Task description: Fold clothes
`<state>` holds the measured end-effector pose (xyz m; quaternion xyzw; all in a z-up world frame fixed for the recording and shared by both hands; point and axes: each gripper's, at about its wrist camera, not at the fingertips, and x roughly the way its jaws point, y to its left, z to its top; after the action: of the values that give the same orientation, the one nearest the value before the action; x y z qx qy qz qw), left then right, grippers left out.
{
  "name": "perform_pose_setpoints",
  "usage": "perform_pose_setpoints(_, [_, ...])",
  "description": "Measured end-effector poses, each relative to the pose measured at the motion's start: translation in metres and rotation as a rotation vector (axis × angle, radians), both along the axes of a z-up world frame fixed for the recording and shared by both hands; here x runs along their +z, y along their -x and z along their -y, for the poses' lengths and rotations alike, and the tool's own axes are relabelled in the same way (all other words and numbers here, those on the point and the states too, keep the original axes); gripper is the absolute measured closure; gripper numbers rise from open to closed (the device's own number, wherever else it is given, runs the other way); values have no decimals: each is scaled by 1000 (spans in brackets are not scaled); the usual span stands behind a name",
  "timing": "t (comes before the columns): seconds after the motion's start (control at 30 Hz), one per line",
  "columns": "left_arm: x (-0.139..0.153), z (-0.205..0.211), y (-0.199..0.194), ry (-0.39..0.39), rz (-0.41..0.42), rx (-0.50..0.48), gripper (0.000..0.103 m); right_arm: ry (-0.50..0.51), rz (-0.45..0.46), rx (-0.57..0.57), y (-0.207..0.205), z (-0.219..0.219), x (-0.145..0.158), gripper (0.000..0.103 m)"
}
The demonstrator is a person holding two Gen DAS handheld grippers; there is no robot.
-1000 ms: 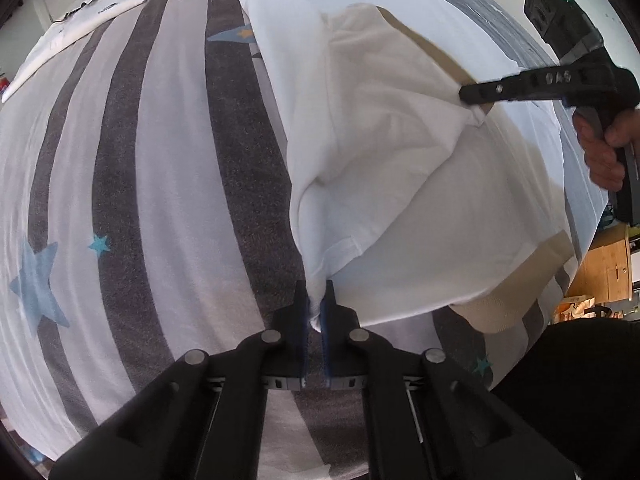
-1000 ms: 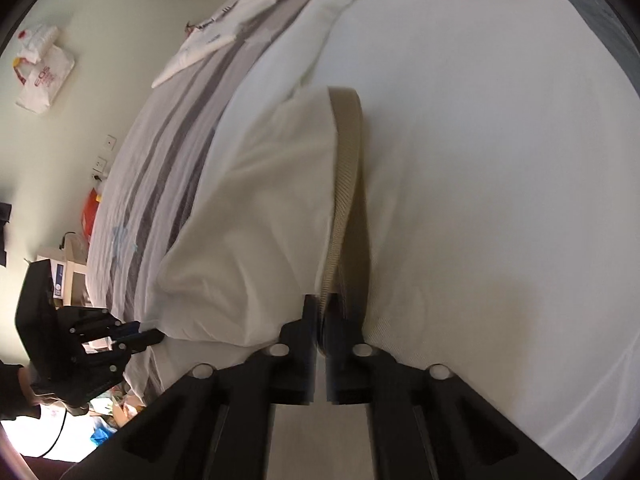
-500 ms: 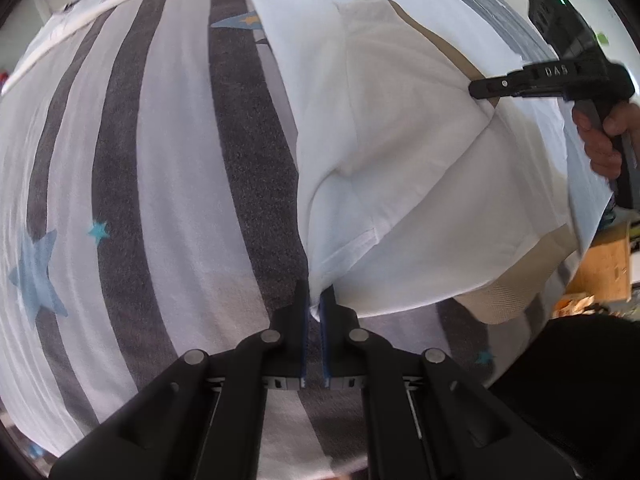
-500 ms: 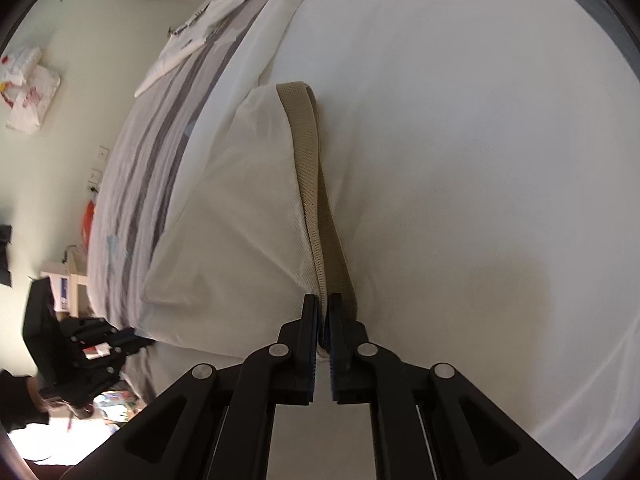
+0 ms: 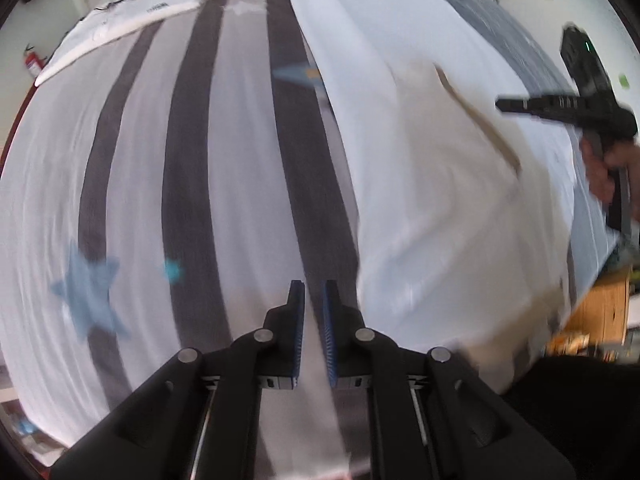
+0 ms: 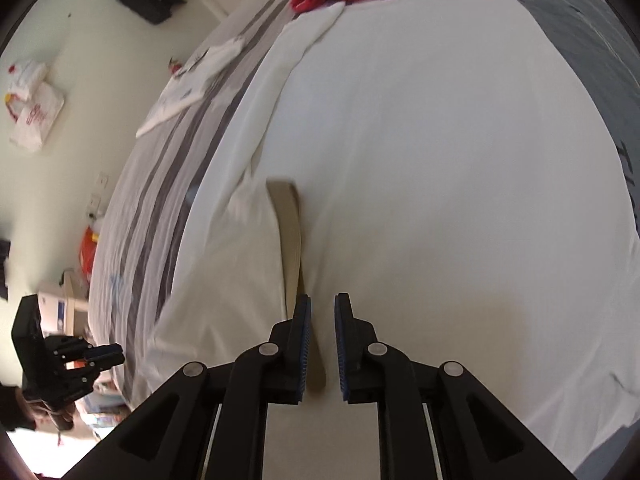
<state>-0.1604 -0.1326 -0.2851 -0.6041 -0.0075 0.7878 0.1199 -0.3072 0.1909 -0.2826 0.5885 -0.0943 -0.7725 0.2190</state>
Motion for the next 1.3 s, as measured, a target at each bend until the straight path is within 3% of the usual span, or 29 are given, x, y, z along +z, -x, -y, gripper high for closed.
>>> perform_pose_setpoints(0.13, [-6,-4,48,8,-69,68,94,-12,-34,-41,24,9,-5,90])
perform_pose_setpoints(0.23, [-10,-24,101,1,-110,112,87,-22,-49,-78,46,13,-10,86])
perform_pose_setpoints(0.37, [-13,-9,176,-48,-195,159,86,-35,-62,-105,77,18,-18,86])
perform_pose_setpoints(0.43, [-12,-4,255,-74,-240,179,86,-42,-74,-116,90,16,-20,86])
perform_pose_setpoints(0.53, [-13,-1,341,-119,-275,218,86,-66,-98,-142,108,9,-21,86])
perform_pose_setpoints(0.6, [-6,-5,388,-190,-273,239,85,-79,-107,-164,121,5,-24,86])
perform_pose_setpoints(0.73, [-8,-32,464,-172,-294,171,82,-91,-116,-193,149,-5,-28,86])
perform_pose_setpoints(0.87, [-16,-47,487,-172,-265,103,82,-93,-121,-213,173,-17,-32,86])
perform_pose_setpoints(1.1, [-24,-46,497,-183,-249,78,83,-96,-129,-241,211,-33,-38,86])
perform_pose_setpoints(1.17, [-20,-43,492,-192,-253,88,100,-93,-128,-236,213,-33,-40,86])
perform_pose_setpoints(1.3, [-23,-35,497,-211,-246,128,101,-85,-124,-240,212,-34,-41,86])
